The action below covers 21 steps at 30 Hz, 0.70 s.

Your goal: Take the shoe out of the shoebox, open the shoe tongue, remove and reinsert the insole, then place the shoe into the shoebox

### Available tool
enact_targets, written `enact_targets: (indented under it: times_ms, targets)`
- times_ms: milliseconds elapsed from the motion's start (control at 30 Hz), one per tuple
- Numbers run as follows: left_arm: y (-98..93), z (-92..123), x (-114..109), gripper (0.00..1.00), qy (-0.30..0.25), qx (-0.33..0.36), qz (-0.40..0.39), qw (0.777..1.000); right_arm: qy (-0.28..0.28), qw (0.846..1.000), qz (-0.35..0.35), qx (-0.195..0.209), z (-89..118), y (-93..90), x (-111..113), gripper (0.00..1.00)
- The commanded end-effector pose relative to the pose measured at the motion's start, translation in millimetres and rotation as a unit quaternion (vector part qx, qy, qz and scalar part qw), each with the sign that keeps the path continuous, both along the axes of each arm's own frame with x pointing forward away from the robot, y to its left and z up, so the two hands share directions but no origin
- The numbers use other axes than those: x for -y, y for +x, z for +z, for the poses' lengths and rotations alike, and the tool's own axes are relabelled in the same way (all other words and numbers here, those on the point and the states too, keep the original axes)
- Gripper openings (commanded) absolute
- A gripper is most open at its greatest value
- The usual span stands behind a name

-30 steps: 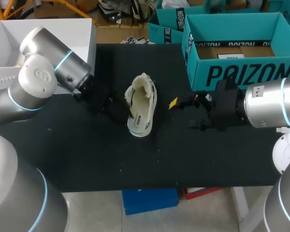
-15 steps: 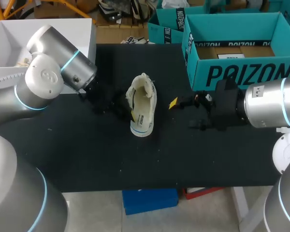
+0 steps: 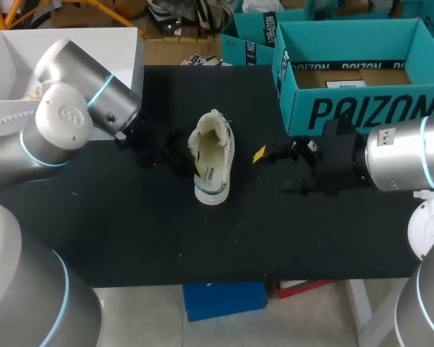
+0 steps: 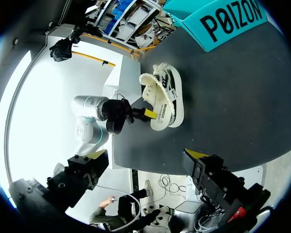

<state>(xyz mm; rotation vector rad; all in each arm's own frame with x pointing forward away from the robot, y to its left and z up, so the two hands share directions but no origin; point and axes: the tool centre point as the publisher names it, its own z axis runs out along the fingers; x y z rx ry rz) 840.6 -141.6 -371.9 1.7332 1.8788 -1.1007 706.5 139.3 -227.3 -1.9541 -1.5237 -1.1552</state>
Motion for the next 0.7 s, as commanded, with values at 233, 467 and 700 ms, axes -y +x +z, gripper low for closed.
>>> enact_targets:
  times_ms: [233,467,700]
  targets:
    - [9.4,7.4,-4.3,0.0,0.007,0.016,0.039,0.999,0.0,1.0,0.0,0.0,0.3,0.2,-0.6,1.0]
    - [18.8,4.3,-1.0,0.0,0.026,0.02,0.064,0.997,0.0,1.0,0.0,0.0,0.3,0.2,-0.6,1.0]
    - [34.7,0.1,-2.0,0.0,0.036,0.021,0.089,0.995,0.0,1.0,0.0,0.0,0.3,0.2,-0.6,1.0]
